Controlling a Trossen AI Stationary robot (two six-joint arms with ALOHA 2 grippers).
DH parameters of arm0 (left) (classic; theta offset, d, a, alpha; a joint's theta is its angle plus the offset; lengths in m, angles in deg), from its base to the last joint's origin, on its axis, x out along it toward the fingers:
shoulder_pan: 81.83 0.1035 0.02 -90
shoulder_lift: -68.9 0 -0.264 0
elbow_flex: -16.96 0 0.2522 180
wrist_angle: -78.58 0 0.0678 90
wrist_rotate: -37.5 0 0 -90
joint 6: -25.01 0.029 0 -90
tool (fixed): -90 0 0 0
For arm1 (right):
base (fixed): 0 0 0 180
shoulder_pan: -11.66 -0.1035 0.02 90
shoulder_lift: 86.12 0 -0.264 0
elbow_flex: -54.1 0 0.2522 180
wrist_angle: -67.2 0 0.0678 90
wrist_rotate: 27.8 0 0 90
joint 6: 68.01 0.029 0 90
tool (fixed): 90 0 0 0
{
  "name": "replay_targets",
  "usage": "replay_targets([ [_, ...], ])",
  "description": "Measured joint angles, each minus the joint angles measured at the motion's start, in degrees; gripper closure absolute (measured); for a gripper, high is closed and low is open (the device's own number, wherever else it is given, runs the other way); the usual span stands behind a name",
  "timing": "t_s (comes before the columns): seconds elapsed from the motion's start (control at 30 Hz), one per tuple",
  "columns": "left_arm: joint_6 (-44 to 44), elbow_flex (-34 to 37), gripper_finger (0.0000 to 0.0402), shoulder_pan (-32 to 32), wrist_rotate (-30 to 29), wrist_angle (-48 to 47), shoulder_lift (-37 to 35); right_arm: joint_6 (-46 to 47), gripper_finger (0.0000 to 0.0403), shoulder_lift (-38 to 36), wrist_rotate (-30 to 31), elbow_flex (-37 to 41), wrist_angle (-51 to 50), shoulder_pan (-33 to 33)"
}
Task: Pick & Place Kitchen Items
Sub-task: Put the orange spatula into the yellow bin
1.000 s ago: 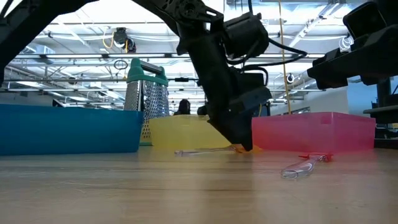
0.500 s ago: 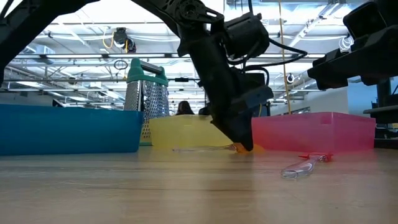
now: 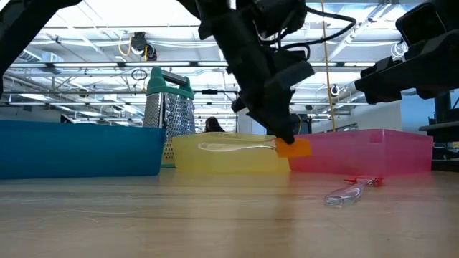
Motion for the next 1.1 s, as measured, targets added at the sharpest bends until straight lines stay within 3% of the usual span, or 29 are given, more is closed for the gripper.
replay_targets([
  [0.17, 0.5, 0.1, 0.0389, -0.9, -4.5, -3.6, -2.5, 0.0, 0.0243, 0.0, 0.0, 0.0, -0.2, 0.0],
  [0.3, 0.2, 0.0, 0.0386, -1.1, -12.7, -7.4, -6.7, 0.0, 0.0243, 0.0, 0.0, 0.0, -0.2, 0.0],
  [0.4, 0.0, 0.0, 0.0384, 0.3, -18.6, -9.4, -9.0, 0.0, 0.0243, 0.0, 0.0, 0.0, -0.2, 0.0],
  [0.5, 0.2, -0.1, 0.0390, 2.7, -20.7, -8.8, -10.6, 0.0, 0.0243, 0.0, 0.0, 0.0, -0.1, 0.0],
  [0.83, -0.7, -0.1, 0.0373, 15.0, -12.4, -6.6, -5.2, 0.0, 0.0243, 0.0, 0.0, 0.0, -0.4, 0.0],
  [1.1, -1.3, -0.1, 0.0380, 20.2, -4.8, -0.4, 0.1, 0.0, 0.0243, 0.0, 0.0, 0.0, -0.4, 0.0],
])
